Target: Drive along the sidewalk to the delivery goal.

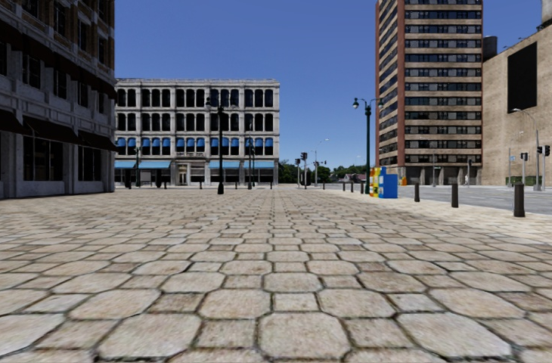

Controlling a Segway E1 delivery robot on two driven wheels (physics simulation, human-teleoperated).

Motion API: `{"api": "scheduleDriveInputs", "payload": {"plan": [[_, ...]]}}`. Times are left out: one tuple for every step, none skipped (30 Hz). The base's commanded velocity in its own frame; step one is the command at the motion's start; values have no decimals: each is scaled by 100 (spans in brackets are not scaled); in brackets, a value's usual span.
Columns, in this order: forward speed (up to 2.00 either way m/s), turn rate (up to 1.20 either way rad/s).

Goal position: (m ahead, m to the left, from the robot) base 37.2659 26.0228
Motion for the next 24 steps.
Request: {"api": "scheduleDriveInputs", "payload": {"plan": [[200,0],[200,0],[200,0],[200,0],[200,0],[200,0],[200,0],[200,0],[200,0],[200,0],[200,0],[200,0],[200,0],[200,0],[200,0],[200,0],[200,0],[200,0],[200,0],[200,0],[200,0],[200,0],[200,0],[200,0]]}}
